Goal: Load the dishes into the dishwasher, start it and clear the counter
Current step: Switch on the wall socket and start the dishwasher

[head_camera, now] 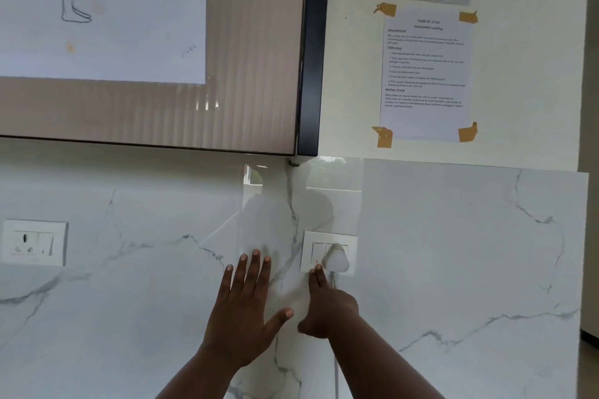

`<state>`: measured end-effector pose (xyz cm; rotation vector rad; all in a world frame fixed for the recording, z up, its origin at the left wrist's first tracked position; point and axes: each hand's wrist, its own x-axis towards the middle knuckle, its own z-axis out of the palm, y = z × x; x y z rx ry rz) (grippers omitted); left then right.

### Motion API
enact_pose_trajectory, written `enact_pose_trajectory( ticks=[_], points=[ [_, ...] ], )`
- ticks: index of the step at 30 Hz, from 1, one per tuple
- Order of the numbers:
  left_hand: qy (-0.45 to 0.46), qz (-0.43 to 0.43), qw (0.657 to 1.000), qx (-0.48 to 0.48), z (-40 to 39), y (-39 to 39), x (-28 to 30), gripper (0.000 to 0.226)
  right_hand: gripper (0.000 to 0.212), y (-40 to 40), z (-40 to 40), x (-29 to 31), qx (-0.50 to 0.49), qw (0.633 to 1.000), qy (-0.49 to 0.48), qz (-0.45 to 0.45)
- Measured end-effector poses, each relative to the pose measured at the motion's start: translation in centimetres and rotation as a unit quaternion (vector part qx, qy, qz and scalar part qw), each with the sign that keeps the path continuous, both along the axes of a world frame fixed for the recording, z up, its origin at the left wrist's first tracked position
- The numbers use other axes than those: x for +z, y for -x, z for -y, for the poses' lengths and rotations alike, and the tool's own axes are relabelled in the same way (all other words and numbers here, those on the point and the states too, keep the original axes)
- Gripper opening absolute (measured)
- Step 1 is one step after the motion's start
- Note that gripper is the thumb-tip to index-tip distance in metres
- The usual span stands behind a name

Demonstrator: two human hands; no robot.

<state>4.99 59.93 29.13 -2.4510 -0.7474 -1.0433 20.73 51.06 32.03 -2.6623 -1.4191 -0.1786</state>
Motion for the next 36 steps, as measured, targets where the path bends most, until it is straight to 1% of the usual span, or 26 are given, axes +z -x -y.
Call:
enact_pose_trajectory(
  ticks=[5,11,15,18,22,26,29,33,36],
  points=[
    [0.013,0.008,1.0,0.004,2.7,1.8,0.1,0.089,0.1,1.5,3.5,-1.2,0.008,1.0,-0.016,0.018],
    [0.051,-0.016,0.999,0.005,7.0,3.4,-0.4,0.091,0.1,2.4,9.7,-3.3,0.018,0.998,-0.012,0.061],
    [0.066,-0.041,0.997,0.014,10.6,4.2,-1.8,0.093,0.101,2.4,14.5,-4.1,0.005,0.998,-0.004,0.062],
    [0.102,-0.048,0.994,0.014,13.7,4.3,-3.6,0.09,0.101,3.0,18.4,-4.6,0.003,0.998,-0.01,0.059],
    [0.1,-0.055,0.993,0.02,20.0,4.6,-5.8,0.091,0.099,4.0,24.4,-5.6,0.014,0.998,-0.008,0.058],
    [0.08,-0.064,0.994,0.038,27.5,4.3,-6.0,0.092,0.099,4.7,31.5,-7.0,0.041,0.996,-0.025,0.069],
    [0.098,-0.049,0.994,0.021,33.7,3.3,-6.7,0.093,0.101,4.5,37.9,-8.4,0.052,0.996,-0.022,0.069],
    [0.126,-0.068,0.99,0.01,41.0,2.3,-8.7,0.094,0.101,3.6,45.7,-10.6,0.049,0.997,-0.019,0.06],
    [0.149,-0.089,0.984,0.028,44.7,2.8,-10.5,0.095,0.1,3.5,49.8,-12.3,0.04,0.999,-0.004,0.035]
  ],
)
